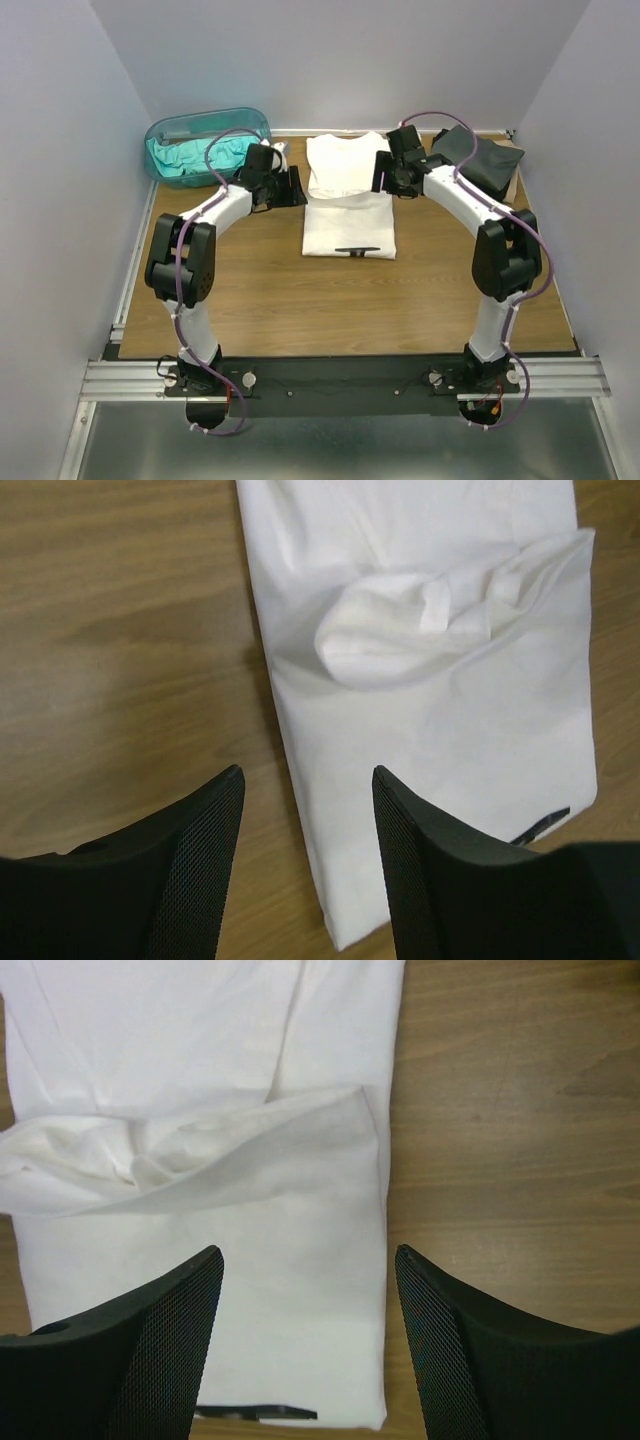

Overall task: Fold and stack the t-shirts
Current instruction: Fold the tshirt

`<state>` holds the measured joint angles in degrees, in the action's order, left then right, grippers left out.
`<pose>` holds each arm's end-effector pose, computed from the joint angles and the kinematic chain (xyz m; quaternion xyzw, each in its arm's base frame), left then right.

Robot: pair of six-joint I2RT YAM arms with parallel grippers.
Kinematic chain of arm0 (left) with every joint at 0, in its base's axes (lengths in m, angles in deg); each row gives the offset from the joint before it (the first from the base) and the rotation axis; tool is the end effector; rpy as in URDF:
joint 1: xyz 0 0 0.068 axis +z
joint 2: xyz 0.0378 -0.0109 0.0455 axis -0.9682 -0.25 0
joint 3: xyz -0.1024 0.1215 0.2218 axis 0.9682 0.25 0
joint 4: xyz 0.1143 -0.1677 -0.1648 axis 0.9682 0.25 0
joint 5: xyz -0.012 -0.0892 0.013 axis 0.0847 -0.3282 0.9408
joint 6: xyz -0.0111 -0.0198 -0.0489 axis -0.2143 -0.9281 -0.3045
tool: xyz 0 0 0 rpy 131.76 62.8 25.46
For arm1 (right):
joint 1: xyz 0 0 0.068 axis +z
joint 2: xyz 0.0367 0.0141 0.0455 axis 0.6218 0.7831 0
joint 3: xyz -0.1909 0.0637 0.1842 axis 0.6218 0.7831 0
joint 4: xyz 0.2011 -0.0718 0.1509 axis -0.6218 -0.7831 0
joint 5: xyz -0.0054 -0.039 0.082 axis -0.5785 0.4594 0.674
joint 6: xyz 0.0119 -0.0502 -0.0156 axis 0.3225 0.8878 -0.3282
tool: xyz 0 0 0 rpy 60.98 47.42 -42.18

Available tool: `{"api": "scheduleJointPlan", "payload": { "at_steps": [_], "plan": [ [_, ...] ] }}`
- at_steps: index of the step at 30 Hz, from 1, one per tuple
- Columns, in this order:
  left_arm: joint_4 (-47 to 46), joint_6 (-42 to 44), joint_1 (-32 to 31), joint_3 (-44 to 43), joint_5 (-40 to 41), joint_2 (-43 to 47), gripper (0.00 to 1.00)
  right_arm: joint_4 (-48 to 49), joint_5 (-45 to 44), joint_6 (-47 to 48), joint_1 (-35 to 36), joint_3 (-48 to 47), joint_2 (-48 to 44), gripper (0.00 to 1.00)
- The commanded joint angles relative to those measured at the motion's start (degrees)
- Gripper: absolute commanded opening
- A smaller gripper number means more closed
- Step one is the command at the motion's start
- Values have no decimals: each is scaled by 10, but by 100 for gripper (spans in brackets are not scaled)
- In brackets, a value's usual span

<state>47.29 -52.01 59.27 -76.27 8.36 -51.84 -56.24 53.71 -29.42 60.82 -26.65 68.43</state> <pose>0.4072 -0.1301 0.2189 0.0160 0.9070 -0.2632 0.3284 0.4117 0.1627 0.2509 0.0404 0.9370 0.0574 0.3423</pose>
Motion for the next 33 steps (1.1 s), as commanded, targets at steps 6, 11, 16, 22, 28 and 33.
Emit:
{"api": "scheduleJointPlan", "payload": {
  "at_steps": [6,11,16,22,28,33],
  "plan": [
    [-47,-9,-22,162,-41,78,63,-2,81,-20,-3,147,-88,76],
    [-54,-17,-33,201,-47,98,63,0,86,-34,-2,213,-117,74],
    [-57,-22,-41,223,-53,103,62,10,96,-53,-2,276,-143,65],
    [-56,-34,-53,238,-45,104,60,25,113,-66,-2,309,-152,59],
    [-46,-43,-65,247,-33,97,58,36,116,-70,-3,320,-141,55],
    [-50,-43,-76,244,-30,79,51,50,122,-71,-2,336,-124,50]
  ]
}}
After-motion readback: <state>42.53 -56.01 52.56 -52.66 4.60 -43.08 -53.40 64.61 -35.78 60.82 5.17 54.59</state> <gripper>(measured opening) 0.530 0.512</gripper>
